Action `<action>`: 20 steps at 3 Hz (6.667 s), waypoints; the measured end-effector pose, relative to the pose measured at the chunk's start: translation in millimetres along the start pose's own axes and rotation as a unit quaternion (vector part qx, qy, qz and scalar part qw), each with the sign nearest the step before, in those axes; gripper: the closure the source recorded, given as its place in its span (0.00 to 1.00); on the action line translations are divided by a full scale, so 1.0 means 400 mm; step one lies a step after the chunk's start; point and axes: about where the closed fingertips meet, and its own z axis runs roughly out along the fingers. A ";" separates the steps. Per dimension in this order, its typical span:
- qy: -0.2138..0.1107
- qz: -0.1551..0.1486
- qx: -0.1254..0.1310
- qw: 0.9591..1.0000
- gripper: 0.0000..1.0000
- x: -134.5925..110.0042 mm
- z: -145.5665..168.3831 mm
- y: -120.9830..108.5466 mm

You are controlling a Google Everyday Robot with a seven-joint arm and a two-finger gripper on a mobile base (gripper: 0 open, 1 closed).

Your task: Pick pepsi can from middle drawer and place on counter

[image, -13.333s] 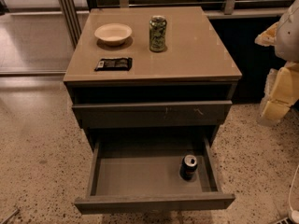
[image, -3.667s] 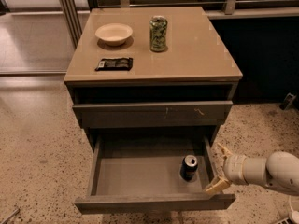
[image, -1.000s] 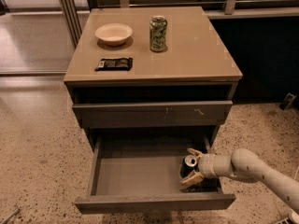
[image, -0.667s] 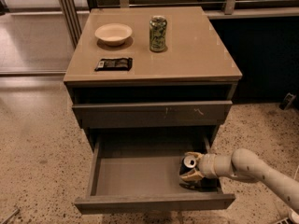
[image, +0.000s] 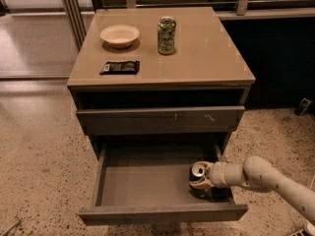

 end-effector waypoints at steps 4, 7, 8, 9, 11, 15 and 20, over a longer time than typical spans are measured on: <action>0.019 -0.034 -0.063 0.997 1.00 -0.371 -0.193 -0.004; -0.019 0.019 -0.030 0.999 1.00 -0.681 -0.421 -0.112; -0.024 -0.004 0.008 1.000 1.00 -0.908 -0.588 -0.174; -0.024 -0.004 0.007 1.000 1.00 -0.908 -0.587 -0.173; 0.002 0.001 0.056 0.998 1.00 -0.979 -0.617 -0.262; -0.028 0.046 0.225 0.973 1.00 -1.008 -0.687 -0.561; -0.027 0.191 0.167 0.967 1.00 -0.969 -0.607 -0.588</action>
Offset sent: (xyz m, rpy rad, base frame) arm -0.0118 0.0284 0.1596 -0.0556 0.0583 0.2048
